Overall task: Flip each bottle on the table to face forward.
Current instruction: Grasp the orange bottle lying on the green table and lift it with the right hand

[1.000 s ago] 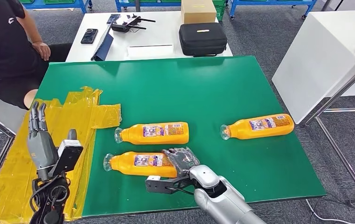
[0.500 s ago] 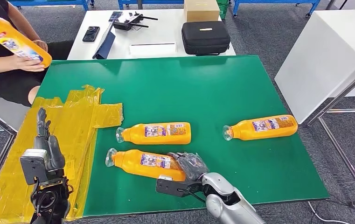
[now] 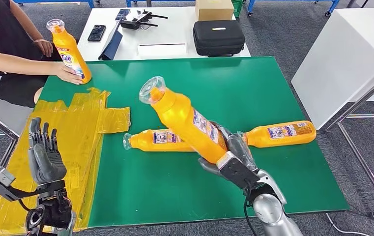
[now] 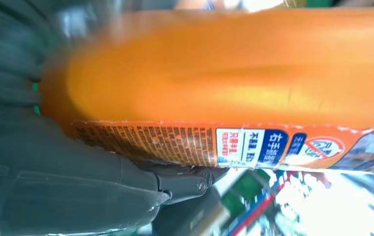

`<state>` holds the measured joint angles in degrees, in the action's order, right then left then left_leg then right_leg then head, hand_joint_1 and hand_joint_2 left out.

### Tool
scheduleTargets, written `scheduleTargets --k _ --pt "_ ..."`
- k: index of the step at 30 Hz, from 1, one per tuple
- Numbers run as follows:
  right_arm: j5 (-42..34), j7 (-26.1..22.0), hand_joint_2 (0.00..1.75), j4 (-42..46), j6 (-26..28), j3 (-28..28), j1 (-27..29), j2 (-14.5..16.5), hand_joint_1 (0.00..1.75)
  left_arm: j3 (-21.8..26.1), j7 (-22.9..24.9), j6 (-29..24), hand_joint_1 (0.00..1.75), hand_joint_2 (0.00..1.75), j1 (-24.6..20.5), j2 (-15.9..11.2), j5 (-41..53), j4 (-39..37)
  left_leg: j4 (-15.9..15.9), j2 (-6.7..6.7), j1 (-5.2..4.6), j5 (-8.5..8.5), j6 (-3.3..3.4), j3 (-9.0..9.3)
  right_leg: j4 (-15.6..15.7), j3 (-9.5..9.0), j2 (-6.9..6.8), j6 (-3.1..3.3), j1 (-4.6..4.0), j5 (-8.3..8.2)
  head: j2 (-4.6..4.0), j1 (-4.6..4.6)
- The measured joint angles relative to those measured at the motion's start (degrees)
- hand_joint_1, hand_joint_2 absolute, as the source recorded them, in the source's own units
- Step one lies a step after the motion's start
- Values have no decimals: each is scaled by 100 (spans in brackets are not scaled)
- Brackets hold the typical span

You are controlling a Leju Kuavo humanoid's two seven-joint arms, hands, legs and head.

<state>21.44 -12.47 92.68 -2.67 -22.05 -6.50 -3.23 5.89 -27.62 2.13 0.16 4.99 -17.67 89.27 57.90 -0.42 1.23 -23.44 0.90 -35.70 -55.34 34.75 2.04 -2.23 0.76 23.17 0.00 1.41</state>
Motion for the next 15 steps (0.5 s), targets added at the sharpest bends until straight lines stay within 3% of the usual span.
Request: scheduleTargets --k 8,11,15 --pt "37 -73 175 -37 134 260 -254 212 175 -207 100 170 0 175 -160 131 -280 -137 0 1 0 2 0 -8 -1 6 0 -1 -1 -1 0 2" --pt "0 -36 175 -421 264 219 -698 313 175 -345 192 215 0 175 -293 189 -374 -222 0 3 1 9 -1 -14 -2 12 1 -4 0 -6 0 1" --pt "258 74 175 -1600 730 -53 -1572 678 175 -702 237 254 0 175 -639 284 -556 -536 0 6 1 26 2 -18 -3 16 1 0 -1 -22 0 -1"
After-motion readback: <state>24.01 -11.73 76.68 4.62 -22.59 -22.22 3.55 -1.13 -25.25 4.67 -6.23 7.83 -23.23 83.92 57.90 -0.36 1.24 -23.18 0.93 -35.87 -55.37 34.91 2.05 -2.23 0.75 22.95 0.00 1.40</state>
